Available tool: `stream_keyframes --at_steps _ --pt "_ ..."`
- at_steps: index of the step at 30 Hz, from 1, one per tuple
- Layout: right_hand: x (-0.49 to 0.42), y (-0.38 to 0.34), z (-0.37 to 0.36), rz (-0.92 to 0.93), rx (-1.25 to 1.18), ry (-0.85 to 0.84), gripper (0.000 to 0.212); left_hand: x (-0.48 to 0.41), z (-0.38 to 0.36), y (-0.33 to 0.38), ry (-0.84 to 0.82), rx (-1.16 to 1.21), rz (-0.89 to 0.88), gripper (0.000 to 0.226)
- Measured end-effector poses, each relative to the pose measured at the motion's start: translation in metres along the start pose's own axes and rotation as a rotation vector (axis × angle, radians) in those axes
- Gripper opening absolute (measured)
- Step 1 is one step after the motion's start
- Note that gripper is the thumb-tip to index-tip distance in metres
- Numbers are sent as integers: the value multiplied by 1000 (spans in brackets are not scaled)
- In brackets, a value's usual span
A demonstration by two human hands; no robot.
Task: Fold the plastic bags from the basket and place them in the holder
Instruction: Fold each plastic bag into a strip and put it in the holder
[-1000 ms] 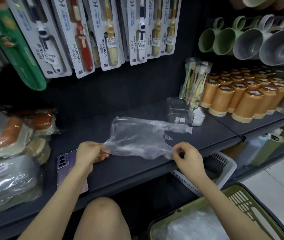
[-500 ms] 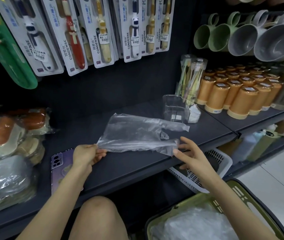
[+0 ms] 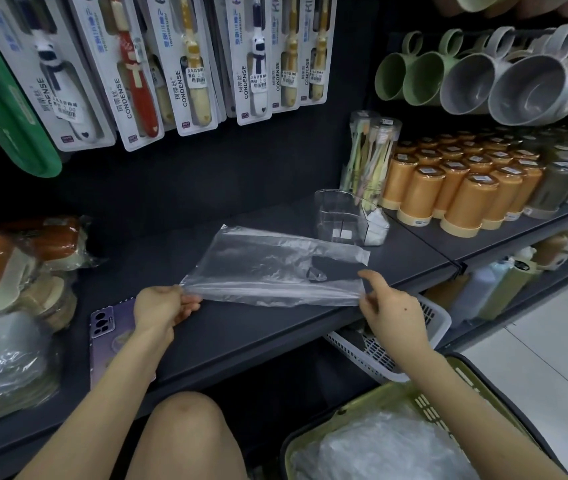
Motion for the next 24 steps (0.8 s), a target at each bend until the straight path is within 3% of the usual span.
stream_keyframes --at_steps 2,5,6,9,17,24 --pt "2 5 7 -85 -263 -139 36 -2 -2 -1 4 -14 -9 21" --pt "8 2 18 -383 -939 -351 42 -4 -1 -2 14 -26 -16 22" --pt "11 0 20 -476 -1065 -397 43 -4 -1 -2 16 -31 -17 21" --pt "13 -4 16 -663 -1103 -397 35 -3 -1 -2 19 -42 -9 19" --pt "0 1 -4 -922 -1367 -77 35 -1 -1 0 31 -65 6 16" --pt "2 14 -5 -1042 -1527 -193 16 -1 -2 -8 42 -52 -82 13"
Point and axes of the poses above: each hand's wrist, its own x-axis away from the middle knuckle, its own z-axis out of the back of the hand, y = z × x, the point moved 3 cm from there along -x, towards the middle knuckle, and after that the axes turned 7 degrees about -y, right-handed, at the moved point
